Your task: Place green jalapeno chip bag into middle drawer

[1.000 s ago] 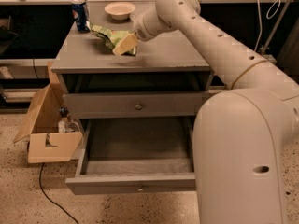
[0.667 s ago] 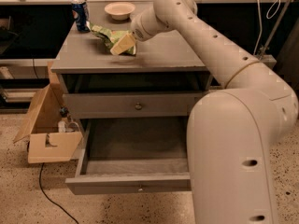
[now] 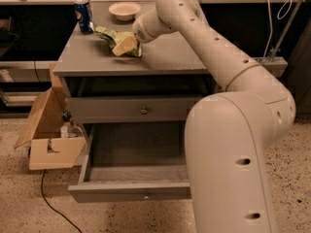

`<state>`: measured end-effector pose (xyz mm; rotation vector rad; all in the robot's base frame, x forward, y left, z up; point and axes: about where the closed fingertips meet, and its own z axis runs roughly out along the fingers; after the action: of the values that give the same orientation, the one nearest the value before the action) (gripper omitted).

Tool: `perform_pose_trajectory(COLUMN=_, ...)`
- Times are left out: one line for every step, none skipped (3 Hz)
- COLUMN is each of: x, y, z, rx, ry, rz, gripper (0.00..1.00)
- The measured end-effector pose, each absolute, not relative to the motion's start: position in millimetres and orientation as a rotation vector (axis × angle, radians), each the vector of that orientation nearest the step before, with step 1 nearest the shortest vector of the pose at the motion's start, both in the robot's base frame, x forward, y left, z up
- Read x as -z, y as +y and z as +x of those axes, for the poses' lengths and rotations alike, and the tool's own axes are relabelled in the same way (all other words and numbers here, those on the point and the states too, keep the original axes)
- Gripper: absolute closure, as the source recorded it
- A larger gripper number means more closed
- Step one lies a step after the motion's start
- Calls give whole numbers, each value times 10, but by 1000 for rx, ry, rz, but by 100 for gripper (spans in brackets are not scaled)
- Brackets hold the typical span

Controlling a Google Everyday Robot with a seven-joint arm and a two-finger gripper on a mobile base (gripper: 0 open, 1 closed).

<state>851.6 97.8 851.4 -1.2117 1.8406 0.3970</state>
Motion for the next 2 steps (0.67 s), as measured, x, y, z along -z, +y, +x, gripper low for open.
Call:
perform_pose_trajectory(x=-8462, y=1051, z=8544, rx=-418, ry=1847, rz=-1210, gripper=42)
perform_pose_trajectory(x=-8449, y=1063, z=8533, rx=-439, ry=1842, rz=-1209, gripper=65)
